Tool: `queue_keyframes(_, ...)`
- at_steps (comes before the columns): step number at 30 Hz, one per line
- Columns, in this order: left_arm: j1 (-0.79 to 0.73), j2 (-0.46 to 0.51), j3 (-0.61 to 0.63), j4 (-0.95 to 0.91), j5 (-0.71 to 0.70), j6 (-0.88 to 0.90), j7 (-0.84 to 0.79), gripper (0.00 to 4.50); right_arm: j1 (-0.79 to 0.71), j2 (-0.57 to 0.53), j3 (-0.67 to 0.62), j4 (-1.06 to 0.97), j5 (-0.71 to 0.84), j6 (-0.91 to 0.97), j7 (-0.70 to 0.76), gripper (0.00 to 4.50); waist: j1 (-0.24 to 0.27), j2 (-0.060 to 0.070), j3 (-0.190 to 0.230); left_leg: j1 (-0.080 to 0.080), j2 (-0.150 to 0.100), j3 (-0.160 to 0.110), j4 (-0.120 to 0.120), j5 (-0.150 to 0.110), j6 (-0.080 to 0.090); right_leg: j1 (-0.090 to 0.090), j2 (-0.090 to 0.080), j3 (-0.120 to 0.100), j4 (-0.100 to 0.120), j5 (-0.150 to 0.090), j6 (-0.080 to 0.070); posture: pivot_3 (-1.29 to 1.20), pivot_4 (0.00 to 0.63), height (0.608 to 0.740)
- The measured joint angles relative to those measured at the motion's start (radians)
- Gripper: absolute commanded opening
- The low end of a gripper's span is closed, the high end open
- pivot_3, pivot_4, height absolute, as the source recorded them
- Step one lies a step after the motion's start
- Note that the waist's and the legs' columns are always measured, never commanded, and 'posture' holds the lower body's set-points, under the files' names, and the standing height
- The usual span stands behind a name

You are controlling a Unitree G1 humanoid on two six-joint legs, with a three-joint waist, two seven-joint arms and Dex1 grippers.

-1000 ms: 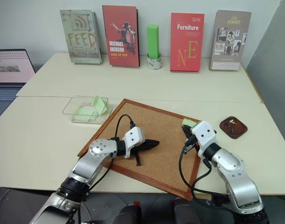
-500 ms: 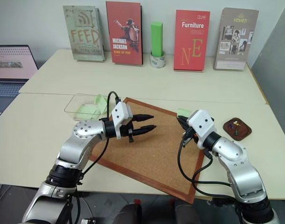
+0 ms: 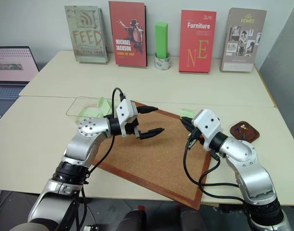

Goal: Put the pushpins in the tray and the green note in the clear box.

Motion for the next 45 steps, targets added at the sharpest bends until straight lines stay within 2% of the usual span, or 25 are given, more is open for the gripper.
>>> queue_keyframes(10, -0.048, -0.044, -0.005, 0.083, 0.004, -0.101, -0.033, 4.45, -0.102, 0.046, -0.063, -0.044, 0.213, 0.262, -0.036, 0.00, -0.002, 0.000, 0.000, 0.000, 0.000, 0.000, 0.000, 0.000, 0.000, 0.000, 0.000, 0.000, 0.001, 0.000, 0.000, 0.00, 0.150, 0.740)
queue_keyframes(23, -0.095, -0.084, -0.038, 0.153, 0.008, -0.155, -0.113, 4.45, -0.156, 0.067, -0.074, -0.059, 0.357, 0.407, -0.090, 0.00, -0.002, 0.000, 0.000, 0.000, 0.000, 0.000, 0.001, 0.000, 0.000, 0.000, 0.000, 0.000, 0.002, 0.000, 0.000, 0.00, 0.150, 0.740)
queue_keyframes(24, -0.097, -0.086, -0.038, 0.161, 0.008, -0.159, -0.121, 4.09, -0.162, 0.067, -0.074, -0.059, 0.360, 0.409, -0.093, 0.00, -0.003, 0.000, 0.000, 0.000, 0.000, 0.000, 0.001, 0.000, 0.000, 0.000, 0.000, 0.000, 0.002, 0.000, 0.000, 0.00, 0.150, 0.740)
queue_keyframes(26, -0.098, -0.095, -0.038, 0.175, 0.009, -0.177, -0.126, 3.93, -0.166, 0.067, -0.073, -0.059, 0.366, 0.411, -0.102, 0.00, -0.003, 0.000, 0.000, 0.000, 0.000, 0.000, 0.001, 0.000, 0.000, 0.000, 0.000, 0.000, 0.003, 0.000, 0.000, 0.00, 0.150, 0.740)
queue_keyframes(27, -0.099, -0.097, -0.038, 0.184, 0.009, -0.181, -0.130, 3.58, -0.166, 0.067, -0.072, -0.059, 0.370, 0.412, -0.107, 0.00, -0.003, 0.000, 0.000, 0.000, 0.000, 0.000, 0.001, 0.000, 0.000, 0.000, 0.000, 0.000, 0.003, 0.000, 0.000, 0.00, 0.150, 0.740)
queue_keyframes(29, -0.099, -0.097, -0.039, 0.193, 0.009, -0.192, -0.146, 3.18, -0.166, 0.067, -0.072, -0.059, 0.377, 0.414, -0.111, 0.00, -0.003, 0.000, 0.000, 0.000, 0.000, 0.000, 0.001, 0.000, 0.000, 0.000, 0.000, 0.000, 0.003, 0.000, 0.000, 0.00, 0.150, 0.740)
queue_keyframes(34, -0.099, -0.096, -0.041, 0.210, 0.010, -0.219, -0.185, 2.38, -0.167, 0.069, -0.072, -0.059, 0.393, 0.414, -0.129, 0.00, -0.003, 0.000, 0.000, 0.000, 0.000, 0.000, 0.002, 0.000, 0.000, 0.000, 0.000, 0.000, 0.004, 0.000, 0.000, 0.00, 0.150, 0.740)
queue_keyframes(38, -0.099, -0.096, -0.041, 0.230, 0.014, -0.220, -0.197, 1.49, -0.169, 0.069, -0.072, -0.058, 0.398, 0.414, -0.135, 0.00, -0.003, 0.000, 0.000, 0.000, 0.000, 0.000, 0.004, 0.000, 0.000, -0.001, 0.000, 0.000, 0.007, 0.000, -0.001, 0.00, 0.150, 0.740)
queue_keyframes(43, -0.099, -0.095, -0.041, 0.230, 0.017, -0.220, -0.220, 0.55, -0.174, 0.069, -0.072, -0.057, 0.403, 0.414, -0.143, 0.00, -0.003, 0.000, 0.000, 0.001, 0.000, -0.001, 0.007, 0.000, 0.000, -0.001, 0.001, 0.000, 0.011, 0.000, -0.001, 0.00, 0.150, 0.740)
queue_keyframes(44, -0.099, -0.094, -0.041, 0.230, 0.018, -0.220, -0.225, 0.48, -0.174, 0.068, -0.072, -0.057, 0.403, 0.414, -0.145, 0.00, -0.004, 0.000, 0.000, 0.001, 0.000, -0.001, 0.008, 0.000, 0.000, -0.001, 0.001, 0.000, 0.012, 0.000, -0.001, 0.00, 0.150, 0.740)
queue_keyframes(45, -0.099, -0.094, -0.041, 0.230, 0.019, -0.220, -0.229, 0.15, -0.174, 0.068, -0.072, -0.057, 0.404, 0.414, -0.148, 0.00, -0.004, 0.000, 0.000, 0.001, 0.000, -0.001, 0.009, 0.000, 0.000, -0.001, 0.001, 0.000, 0.013, 0.000, -0.001, 0.00, 0.150, 0.740)
